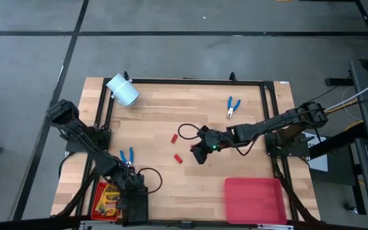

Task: Pick & Place School Supplies
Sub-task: Adjust the baskets on the table, then put the red eraser into the black basket

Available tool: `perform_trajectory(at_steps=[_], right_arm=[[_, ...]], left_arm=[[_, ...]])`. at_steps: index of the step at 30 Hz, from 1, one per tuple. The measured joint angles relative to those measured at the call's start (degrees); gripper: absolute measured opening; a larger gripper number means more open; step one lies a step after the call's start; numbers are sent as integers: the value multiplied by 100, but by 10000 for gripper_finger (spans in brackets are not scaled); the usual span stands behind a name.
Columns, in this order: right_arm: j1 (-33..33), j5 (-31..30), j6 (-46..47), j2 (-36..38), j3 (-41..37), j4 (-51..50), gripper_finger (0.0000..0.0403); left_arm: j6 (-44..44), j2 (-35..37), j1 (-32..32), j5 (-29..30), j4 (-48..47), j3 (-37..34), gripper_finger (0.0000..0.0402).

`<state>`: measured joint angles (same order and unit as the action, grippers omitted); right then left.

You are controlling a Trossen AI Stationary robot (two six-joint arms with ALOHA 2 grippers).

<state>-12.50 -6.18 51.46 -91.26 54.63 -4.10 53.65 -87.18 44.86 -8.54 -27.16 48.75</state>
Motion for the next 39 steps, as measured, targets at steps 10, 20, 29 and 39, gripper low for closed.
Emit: perform_trajectory(at_steps=[10,20,29,39], right_arm=[[-14,-1,-22,0,0,-28,107],[-14,-7,-22,0,0,-28,107],[-14,-2,-41,0,0,-26,107],[12,4,-574,14,-1,797,107]], left_arm=[[117,-26,15,50,-712,-4,2],[124,18,-41,285,-736,-4,2],[-26,205,-17,466,-310,-7,2],[-660,1499,-527,1581,-475,-7,2]])
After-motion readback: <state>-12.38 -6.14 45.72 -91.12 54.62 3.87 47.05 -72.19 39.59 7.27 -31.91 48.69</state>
